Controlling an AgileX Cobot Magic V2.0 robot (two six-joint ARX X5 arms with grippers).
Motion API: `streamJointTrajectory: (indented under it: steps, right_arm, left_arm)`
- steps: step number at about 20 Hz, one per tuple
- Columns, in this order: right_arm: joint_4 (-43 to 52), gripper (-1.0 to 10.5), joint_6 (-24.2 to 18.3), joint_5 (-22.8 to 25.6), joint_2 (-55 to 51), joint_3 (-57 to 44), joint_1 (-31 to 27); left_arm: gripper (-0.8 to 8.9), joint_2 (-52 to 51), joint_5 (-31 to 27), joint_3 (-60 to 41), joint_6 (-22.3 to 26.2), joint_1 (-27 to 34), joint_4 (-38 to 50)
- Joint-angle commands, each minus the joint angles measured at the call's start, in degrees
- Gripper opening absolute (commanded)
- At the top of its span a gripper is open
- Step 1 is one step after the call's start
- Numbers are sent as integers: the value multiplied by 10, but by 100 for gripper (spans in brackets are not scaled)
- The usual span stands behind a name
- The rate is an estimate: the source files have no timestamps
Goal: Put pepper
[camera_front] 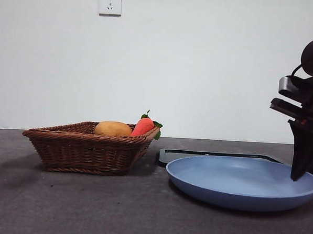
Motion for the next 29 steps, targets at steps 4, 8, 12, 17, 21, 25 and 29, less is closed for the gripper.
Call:
streamJointTrajectory:
  steps: [4, 8, 12, 17, 21, 25, 29]
  right_arm:
    - [-16, 2, 10, 4, -122, 10, -1]
    - [-45, 2, 20, 4, -230, 21, -15]
    - [-69, 2, 22, 4, -299, 42, -30]
    - [-71, 2, 23, 4, -337, 45, -30]
    - [-74, 2, 23, 3, -337, 45, -29]
    - [-74, 2, 22, 3, -337, 45, -29]
    - [-74, 2, 21, 3, -336, 45, -29]
  left_arm:
    - [361, 91, -44, 11, -80, -85, 114]
    - [361, 214, -133, 54, -110, -157, 160]
    - [361, 374, -207, 158, -113, -197, 155]
    - [361, 548, -268, 287, -113, -213, 105]
    - [361, 634, -273, 336, -132, -217, 93]
    - [361, 677, -283, 337, -143, -217, 100]
    - [361, 701, -285, 337, -147, -224, 106]
